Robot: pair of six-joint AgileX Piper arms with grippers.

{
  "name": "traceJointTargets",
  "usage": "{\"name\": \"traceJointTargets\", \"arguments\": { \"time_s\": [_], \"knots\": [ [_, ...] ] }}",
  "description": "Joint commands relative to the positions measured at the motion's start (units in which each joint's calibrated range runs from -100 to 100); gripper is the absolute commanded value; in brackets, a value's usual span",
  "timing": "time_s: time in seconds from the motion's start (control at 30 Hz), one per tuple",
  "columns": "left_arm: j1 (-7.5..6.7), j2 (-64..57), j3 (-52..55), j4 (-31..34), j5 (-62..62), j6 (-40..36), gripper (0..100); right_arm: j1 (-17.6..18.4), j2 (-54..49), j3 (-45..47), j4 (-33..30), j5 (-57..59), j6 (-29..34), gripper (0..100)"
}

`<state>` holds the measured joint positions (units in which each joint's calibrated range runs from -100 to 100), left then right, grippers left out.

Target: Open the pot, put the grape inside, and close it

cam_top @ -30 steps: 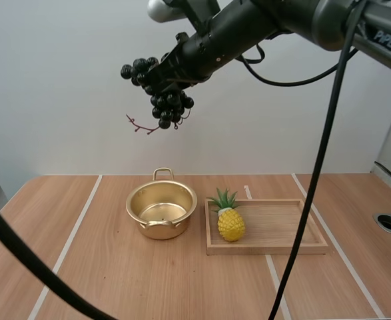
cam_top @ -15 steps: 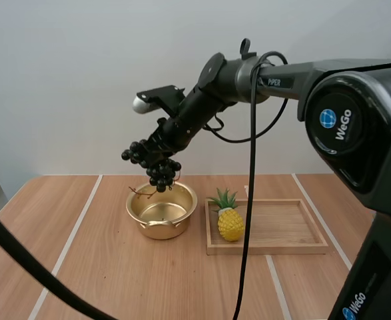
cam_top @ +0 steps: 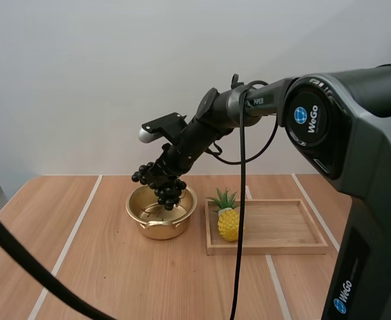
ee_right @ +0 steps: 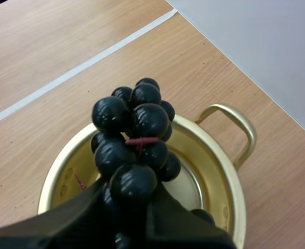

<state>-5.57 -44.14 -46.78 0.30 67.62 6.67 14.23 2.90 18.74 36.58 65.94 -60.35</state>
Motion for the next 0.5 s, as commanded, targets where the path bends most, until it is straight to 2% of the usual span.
{"name": "traceJointTargets", "arguments": {
  "time_s": [0.0,0.23,0.47],
  "knots": [
    [-0.14,0.29,-0.21,0.77,-0.77,-0.23,0,0.06,0.49,1.04,1.19,-0.52,-1.29,0],
    [-0.14,0.29,-0.21,0.76,-0.61,-0.23,0,0.06,0.75,5.92,0.72,-0.52,-2.75,0],
    [-0.14,0.29,-0.21,0.76,-0.21,-0.23,0,0.06,0.92,9.35,-2.75,-3.93,-2.88,0]
  ]
}}
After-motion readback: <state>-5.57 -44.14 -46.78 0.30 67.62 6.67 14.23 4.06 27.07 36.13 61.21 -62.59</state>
